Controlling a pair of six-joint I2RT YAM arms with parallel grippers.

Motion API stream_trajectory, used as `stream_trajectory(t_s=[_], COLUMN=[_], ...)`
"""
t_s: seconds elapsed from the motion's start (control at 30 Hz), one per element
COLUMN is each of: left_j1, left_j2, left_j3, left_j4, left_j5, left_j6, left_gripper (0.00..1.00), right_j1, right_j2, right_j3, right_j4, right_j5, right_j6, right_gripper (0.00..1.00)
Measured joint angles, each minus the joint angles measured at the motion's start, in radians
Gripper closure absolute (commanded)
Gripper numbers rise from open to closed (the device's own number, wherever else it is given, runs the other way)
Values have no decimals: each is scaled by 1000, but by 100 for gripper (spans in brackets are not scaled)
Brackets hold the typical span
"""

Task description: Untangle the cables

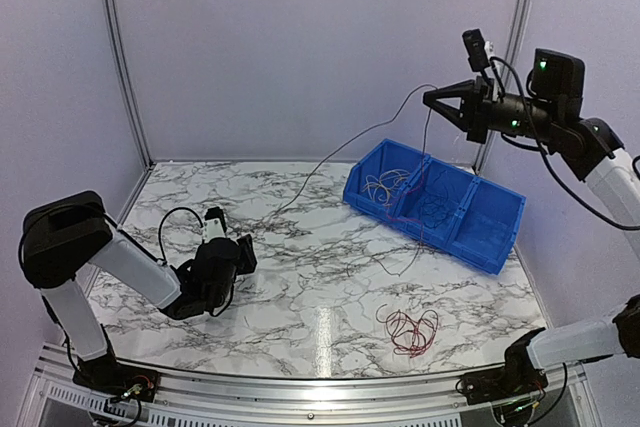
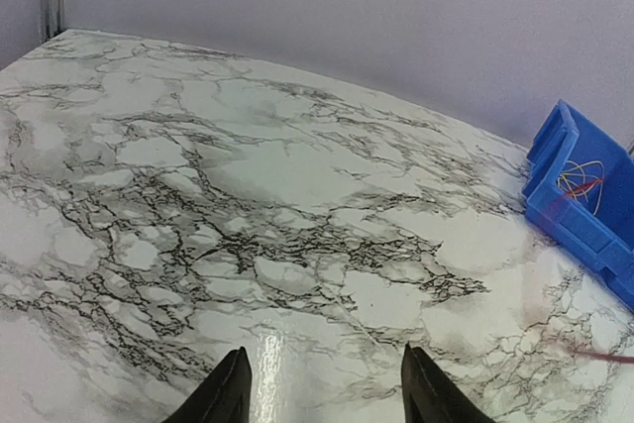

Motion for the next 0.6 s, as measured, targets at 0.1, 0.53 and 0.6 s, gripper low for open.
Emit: stream_trajectory(t_s=[0.1,0.53,0.6], left_j1=[0,-23,-40], left_j2=[-33,-159,-196], left_j3=[-41,-135,-140], left_j4=[-2,-16,-24], left_j5=[6,79,113], left_j6=[-19,38,71], left_gripper=[45,46,46], right_j1=[-18,-63,-65], right_j2=[14,27,26], right_j3=[87,391,351], right_j4=[-18,-16,-15], right_j5=[48,224,266], right_j6=[-17,-89,-100], right_gripper=[100,100,100])
